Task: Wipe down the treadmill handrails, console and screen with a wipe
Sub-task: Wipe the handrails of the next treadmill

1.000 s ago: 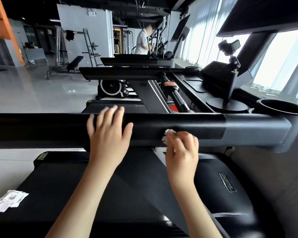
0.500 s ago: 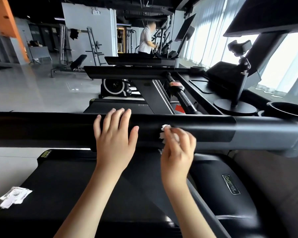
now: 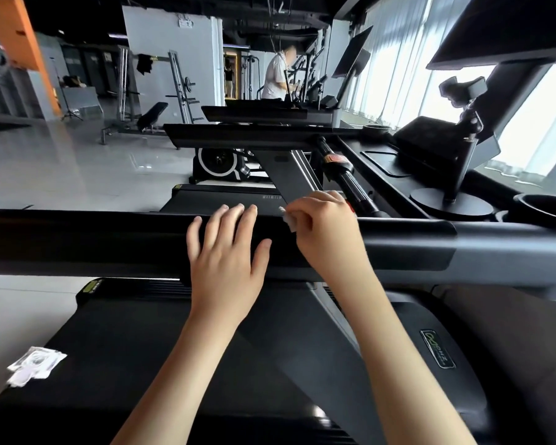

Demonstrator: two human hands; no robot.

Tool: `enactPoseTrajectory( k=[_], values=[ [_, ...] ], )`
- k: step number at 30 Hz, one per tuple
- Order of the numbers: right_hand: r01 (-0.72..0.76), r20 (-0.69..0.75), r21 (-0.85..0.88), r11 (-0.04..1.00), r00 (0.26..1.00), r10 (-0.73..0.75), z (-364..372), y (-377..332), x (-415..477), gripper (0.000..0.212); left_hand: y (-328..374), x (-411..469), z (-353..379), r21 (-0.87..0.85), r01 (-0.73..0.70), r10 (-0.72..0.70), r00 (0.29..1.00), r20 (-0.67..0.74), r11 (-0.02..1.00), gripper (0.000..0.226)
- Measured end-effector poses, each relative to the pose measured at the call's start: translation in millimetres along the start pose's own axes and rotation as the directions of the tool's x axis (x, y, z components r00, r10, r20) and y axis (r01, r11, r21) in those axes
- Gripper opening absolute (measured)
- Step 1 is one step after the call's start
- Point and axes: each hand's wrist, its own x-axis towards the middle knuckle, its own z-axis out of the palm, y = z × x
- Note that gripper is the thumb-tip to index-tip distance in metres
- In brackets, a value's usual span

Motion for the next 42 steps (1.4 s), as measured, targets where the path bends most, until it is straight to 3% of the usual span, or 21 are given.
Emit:
enactPoseTrajectory(
  k=[2, 4, 7, 10, 15, 20, 25, 30, 35, 40, 42],
  values=[
    [-0.085, -0.012, -0.009, 0.996, 0.996, 0.085, -3, 9, 1, 0.039, 0, 1, -1, -0.009, 0.002, -0.002, 1.000, 0.012, 1.000, 0.051],
    [-0.139, -0.048, -0.096, 0.986, 0.990, 0.135, -1, 4, 4, 0.032, -2, 3, -2, -0.025, 0.003, -0.002, 1.000, 0.013, 1.000, 0.053],
    [-0.059, -0.062, -0.148, 0.987, 0.997, 0.050, 10, -19, -3, 0.016, -2, 5, -4, -0.039, 0.006, -0.005, 1.000, 0.018, 0.999, 0.056],
    [0.050, -0.069, -0.065, 0.997, 0.996, -0.054, 8, -18, -22, 0.024, -5, 6, -7, -0.076, 0.004, -0.002, 1.000, 0.023, 0.997, 0.057],
    [-0.112, -0.224, -0.075, 0.991, 0.970, 0.092, -1, -9, -35, 0.029, -21, 3, -8, -0.043, 0.073, -0.074, 0.997, -0.026, 0.996, 0.053],
    [0.020, -0.173, -0.090, 0.996, 0.984, -0.035, 3, -17, -61, 0.039, -25, -1, -7, -0.006, 0.054, -0.054, 0.998, -0.020, 0.999, 0.050],
    [-0.148, -0.357, -0.110, 0.983, 0.929, 0.100, -4, 0, -80, 0.031, -27, -1, -8, -0.001, 0.038, -0.038, 0.999, -0.017, 0.999, 0.050],
    [-0.076, -0.265, -0.056, 0.996, 0.962, 0.058, 22, -15, -100, 0.022, -25, -2, -9, -0.009, 0.040, -0.040, 0.999, -0.010, 0.999, 0.050],
    [-0.164, -0.417, -0.046, 0.985, 0.899, 0.130, 20, -1, -103, 0.014, -28, -1, -10, -0.002, 0.014, -0.014, 1.000, -0.009, 1.000, 0.050],
    [-0.065, -0.332, -0.035, 0.997, 0.942, 0.050, 38, -22, -102, 0.017, -30, -1, -10, 0.000, 0.004, -0.004, 1.000, -0.003, 1.000, 0.050],
    [-0.066, -0.361, -0.050, 0.997, 0.932, 0.044, 34, -18, -91, 0.015, -33, -1, -11, -0.031, -0.008, 0.008, 1.000, 0.011, 0.999, 0.051]
  ],
)
